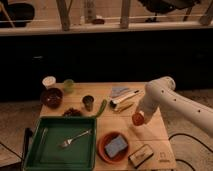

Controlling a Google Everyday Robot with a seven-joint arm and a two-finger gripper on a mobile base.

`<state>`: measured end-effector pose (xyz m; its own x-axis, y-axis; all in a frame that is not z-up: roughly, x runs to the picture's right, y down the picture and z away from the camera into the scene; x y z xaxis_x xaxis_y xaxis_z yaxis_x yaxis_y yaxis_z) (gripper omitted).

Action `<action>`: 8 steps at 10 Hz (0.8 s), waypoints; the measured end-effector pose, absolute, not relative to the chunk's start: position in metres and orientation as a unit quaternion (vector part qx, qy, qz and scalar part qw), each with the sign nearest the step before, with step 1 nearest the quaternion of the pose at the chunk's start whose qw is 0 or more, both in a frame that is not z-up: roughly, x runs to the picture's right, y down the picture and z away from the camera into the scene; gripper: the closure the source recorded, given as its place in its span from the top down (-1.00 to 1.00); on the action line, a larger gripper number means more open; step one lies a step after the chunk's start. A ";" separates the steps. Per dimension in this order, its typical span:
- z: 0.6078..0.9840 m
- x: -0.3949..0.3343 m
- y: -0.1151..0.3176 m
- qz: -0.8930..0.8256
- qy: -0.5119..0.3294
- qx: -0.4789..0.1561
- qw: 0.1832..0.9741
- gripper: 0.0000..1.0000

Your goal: Place apple in metal cup

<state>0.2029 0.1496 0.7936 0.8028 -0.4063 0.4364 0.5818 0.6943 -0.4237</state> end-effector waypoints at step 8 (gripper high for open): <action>0.785 0.147 0.117 -0.313 -0.150 -0.271 0.898 -0.99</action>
<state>0.1473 0.1169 0.7846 0.7591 -0.4811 0.4385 0.6434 0.6570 -0.3930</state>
